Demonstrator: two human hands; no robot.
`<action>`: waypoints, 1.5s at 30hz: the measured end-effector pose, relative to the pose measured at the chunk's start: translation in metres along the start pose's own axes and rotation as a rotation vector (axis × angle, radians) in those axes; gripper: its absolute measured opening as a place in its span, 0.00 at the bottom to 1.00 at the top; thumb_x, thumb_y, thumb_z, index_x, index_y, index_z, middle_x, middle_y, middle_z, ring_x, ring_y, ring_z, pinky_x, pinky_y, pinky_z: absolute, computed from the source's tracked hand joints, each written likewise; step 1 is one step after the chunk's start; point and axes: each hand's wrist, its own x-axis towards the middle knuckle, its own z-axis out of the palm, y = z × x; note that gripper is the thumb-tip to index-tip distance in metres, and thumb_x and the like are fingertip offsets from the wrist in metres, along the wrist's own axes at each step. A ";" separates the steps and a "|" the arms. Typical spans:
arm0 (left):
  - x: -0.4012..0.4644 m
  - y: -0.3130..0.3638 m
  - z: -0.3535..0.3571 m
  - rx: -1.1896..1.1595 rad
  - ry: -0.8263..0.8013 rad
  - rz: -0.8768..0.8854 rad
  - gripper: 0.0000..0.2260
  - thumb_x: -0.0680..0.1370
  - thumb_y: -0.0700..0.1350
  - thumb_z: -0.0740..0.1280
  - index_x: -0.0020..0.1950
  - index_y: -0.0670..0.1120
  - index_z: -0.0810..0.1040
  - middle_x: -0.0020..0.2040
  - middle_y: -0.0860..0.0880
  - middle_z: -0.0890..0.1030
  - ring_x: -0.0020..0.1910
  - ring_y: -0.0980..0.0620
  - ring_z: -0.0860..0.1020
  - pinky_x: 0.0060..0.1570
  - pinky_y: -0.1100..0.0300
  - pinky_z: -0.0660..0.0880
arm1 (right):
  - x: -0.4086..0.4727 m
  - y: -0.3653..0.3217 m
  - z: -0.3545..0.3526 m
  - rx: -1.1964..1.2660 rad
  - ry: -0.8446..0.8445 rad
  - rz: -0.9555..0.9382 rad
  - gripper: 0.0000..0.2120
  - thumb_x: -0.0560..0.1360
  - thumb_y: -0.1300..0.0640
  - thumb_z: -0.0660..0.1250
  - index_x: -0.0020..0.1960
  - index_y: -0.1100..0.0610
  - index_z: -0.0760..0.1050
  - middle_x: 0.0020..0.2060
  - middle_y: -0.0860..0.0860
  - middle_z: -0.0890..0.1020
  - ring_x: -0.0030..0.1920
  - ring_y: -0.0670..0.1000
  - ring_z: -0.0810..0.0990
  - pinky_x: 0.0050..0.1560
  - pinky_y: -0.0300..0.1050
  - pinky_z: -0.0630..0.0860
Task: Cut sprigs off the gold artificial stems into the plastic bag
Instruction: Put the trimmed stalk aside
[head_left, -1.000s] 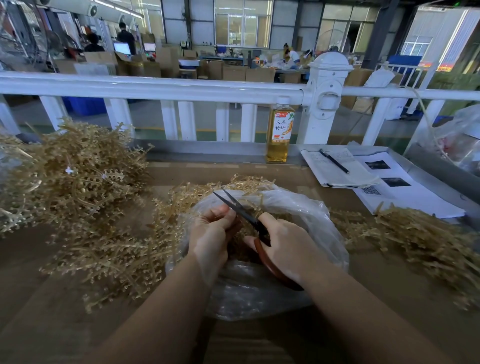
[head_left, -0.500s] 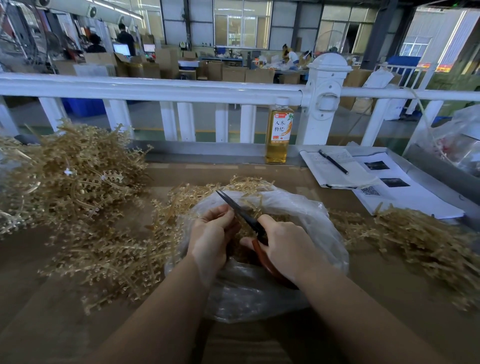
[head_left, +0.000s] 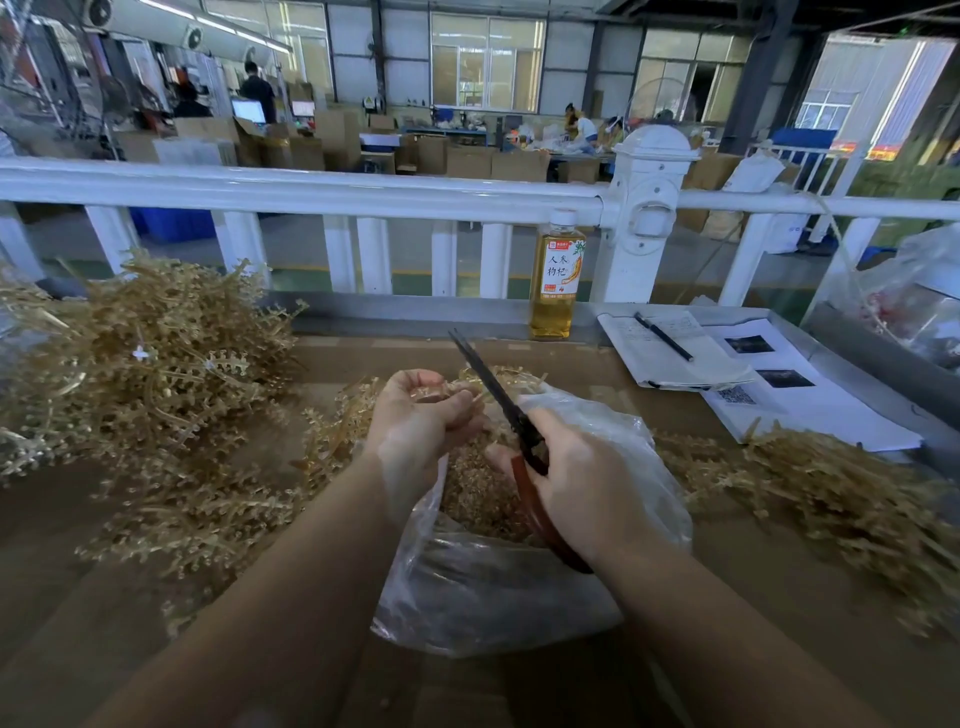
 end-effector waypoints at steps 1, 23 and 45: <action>0.002 0.002 0.002 -0.015 0.000 -0.001 0.13 0.74 0.26 0.63 0.45 0.43 0.67 0.46 0.38 0.80 0.40 0.45 0.81 0.34 0.57 0.81 | 0.001 0.000 -0.001 0.013 0.018 0.013 0.18 0.75 0.37 0.62 0.55 0.49 0.74 0.39 0.44 0.80 0.40 0.44 0.78 0.39 0.36 0.72; 0.048 -0.018 0.032 0.677 -0.076 -0.084 0.21 0.76 0.30 0.61 0.69 0.41 0.71 0.60 0.41 0.76 0.41 0.54 0.74 0.49 0.60 0.75 | 0.012 0.013 -0.006 0.107 0.000 0.120 0.17 0.75 0.38 0.62 0.54 0.50 0.73 0.41 0.46 0.81 0.43 0.46 0.78 0.45 0.46 0.75; 0.042 -0.008 -0.028 1.644 0.105 0.212 0.21 0.82 0.49 0.51 0.75 0.58 0.58 0.77 0.46 0.56 0.75 0.41 0.54 0.72 0.43 0.51 | 0.005 0.008 0.005 0.092 -0.046 0.153 0.12 0.75 0.37 0.63 0.44 0.44 0.68 0.30 0.41 0.74 0.33 0.38 0.74 0.30 0.31 0.63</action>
